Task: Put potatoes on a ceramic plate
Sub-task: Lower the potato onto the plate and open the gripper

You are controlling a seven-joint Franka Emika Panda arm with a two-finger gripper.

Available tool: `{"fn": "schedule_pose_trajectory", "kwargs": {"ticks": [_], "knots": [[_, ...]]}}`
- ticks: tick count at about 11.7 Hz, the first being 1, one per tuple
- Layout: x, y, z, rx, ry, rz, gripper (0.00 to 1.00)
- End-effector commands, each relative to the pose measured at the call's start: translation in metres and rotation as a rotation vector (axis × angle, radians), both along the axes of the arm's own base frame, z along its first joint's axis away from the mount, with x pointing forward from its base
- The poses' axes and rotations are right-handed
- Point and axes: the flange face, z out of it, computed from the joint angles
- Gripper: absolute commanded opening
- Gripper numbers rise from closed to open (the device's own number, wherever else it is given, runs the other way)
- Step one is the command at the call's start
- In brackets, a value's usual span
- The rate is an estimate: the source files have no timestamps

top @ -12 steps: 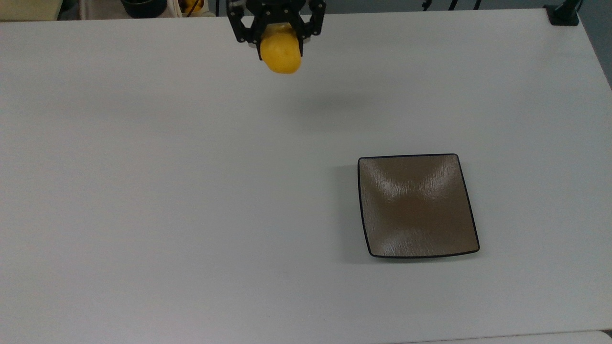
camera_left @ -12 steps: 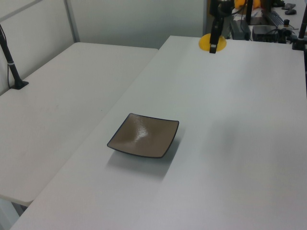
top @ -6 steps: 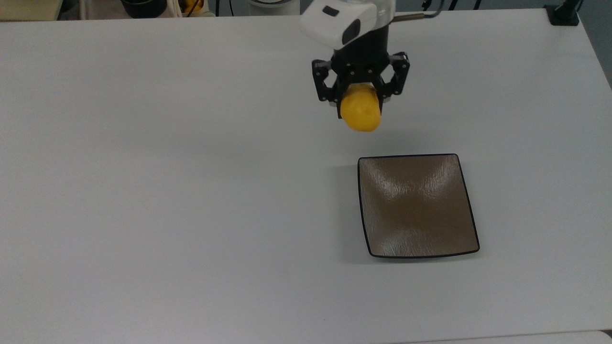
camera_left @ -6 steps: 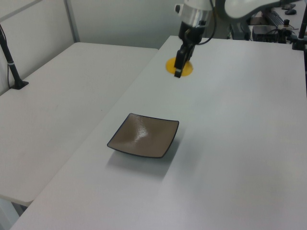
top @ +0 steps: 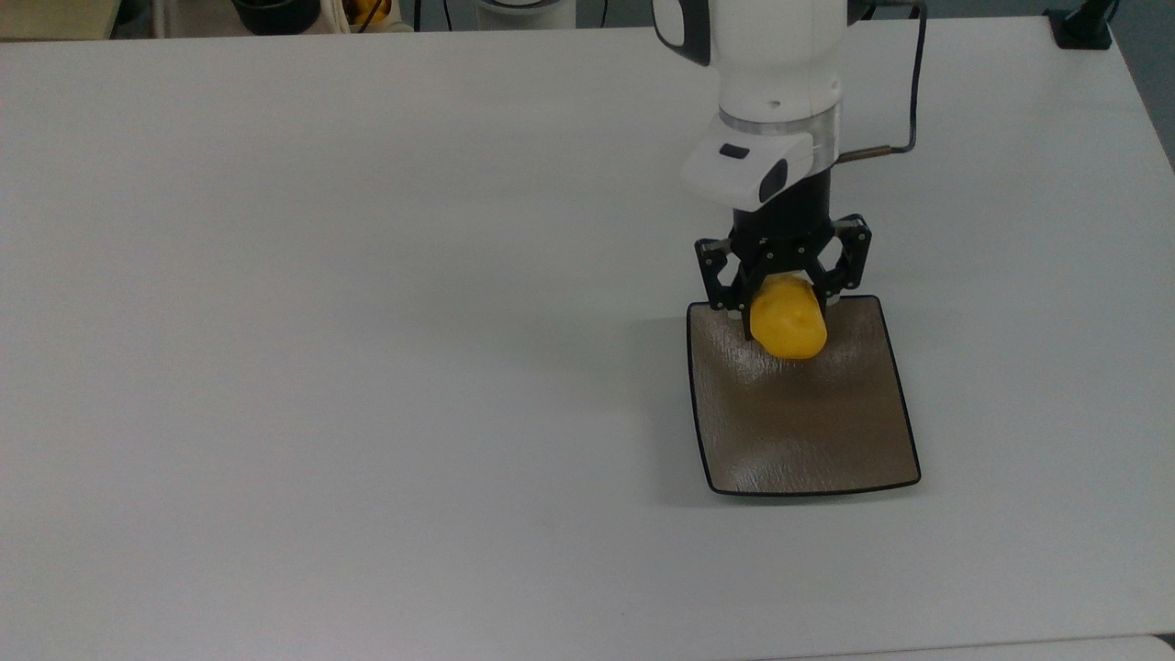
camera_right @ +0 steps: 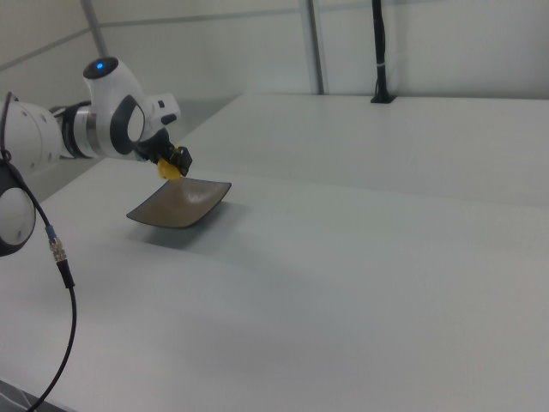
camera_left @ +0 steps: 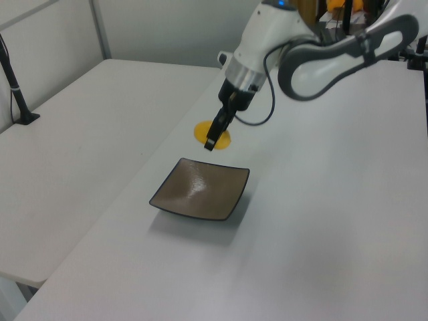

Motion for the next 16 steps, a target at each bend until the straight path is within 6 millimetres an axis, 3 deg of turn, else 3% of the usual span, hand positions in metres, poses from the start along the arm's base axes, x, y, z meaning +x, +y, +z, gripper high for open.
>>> {"fn": "schedule_pose_trajectory", "kwargs": {"ticks": [1,5,7,9,10,13,14,16], "knots": [[0.011,0.025,-0.042,0.011,-0.067,0.012,0.29],[0.013,0.038,-0.088,0.027,-0.09,0.028,0.32],[0.014,0.041,-0.101,0.03,-0.097,0.033,0.42],[0.014,0.041,-0.102,0.031,-0.102,0.036,0.64],[0.014,0.041,-0.105,0.027,-0.1,0.038,0.66],[0.013,0.042,-0.107,-0.01,-0.117,0.066,0.84],[0.012,0.043,-0.107,-0.011,-0.118,0.068,1.0],[0.013,0.039,-0.093,-0.006,-0.126,0.061,1.0]]}}
